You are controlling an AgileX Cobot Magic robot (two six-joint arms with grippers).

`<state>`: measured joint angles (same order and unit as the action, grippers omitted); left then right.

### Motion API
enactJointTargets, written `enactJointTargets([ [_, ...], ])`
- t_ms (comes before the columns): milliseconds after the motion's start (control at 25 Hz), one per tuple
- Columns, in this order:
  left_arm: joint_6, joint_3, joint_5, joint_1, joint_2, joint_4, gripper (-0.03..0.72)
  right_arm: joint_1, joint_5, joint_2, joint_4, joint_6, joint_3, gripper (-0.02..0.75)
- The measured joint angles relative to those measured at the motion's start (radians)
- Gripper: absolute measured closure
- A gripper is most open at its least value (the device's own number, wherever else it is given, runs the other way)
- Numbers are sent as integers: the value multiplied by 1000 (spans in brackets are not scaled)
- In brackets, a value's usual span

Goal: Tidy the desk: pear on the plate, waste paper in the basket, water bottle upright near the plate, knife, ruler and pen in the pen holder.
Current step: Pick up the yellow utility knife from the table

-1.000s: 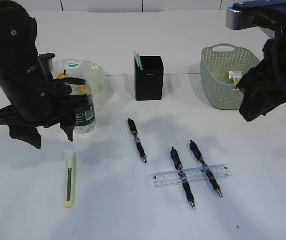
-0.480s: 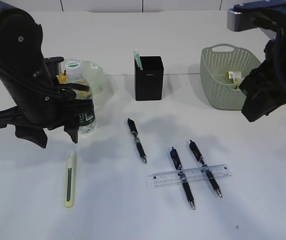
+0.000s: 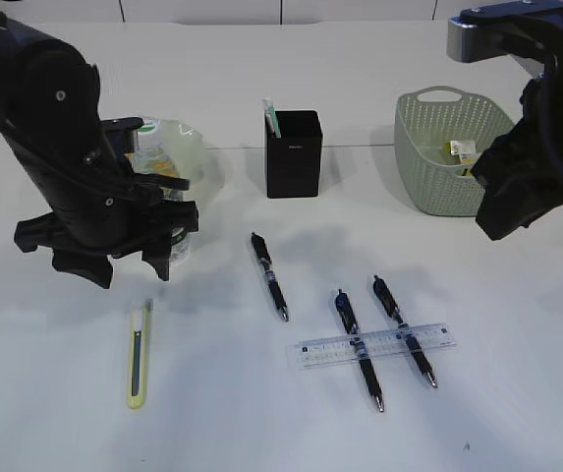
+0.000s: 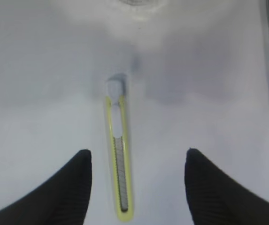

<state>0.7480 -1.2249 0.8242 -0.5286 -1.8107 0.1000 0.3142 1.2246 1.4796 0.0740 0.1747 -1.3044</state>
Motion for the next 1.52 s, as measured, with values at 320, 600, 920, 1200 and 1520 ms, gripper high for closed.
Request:
enactJointTargets([
  [320, -11, 0, -94, 0, -79, 8, 245, 0, 1, 0, 0, 0, 0, 486],
  [600, -42, 0, -131, 0, -100, 22, 246, 0, 5, 0, 0, 0, 0, 486],
  [920, -46, 0, -121, 16, -100, 74, 245, 0, 5, 0, 0, 0, 0, 486],
  [1200, -130, 80, -162, 28, -100, -13, 246, 0, 5, 0, 0, 2, 0, 486],
  [1520, -172, 104, -213, 28, -100, -36, 245, 0, 5, 0, -2, 2, 0, 486],
])
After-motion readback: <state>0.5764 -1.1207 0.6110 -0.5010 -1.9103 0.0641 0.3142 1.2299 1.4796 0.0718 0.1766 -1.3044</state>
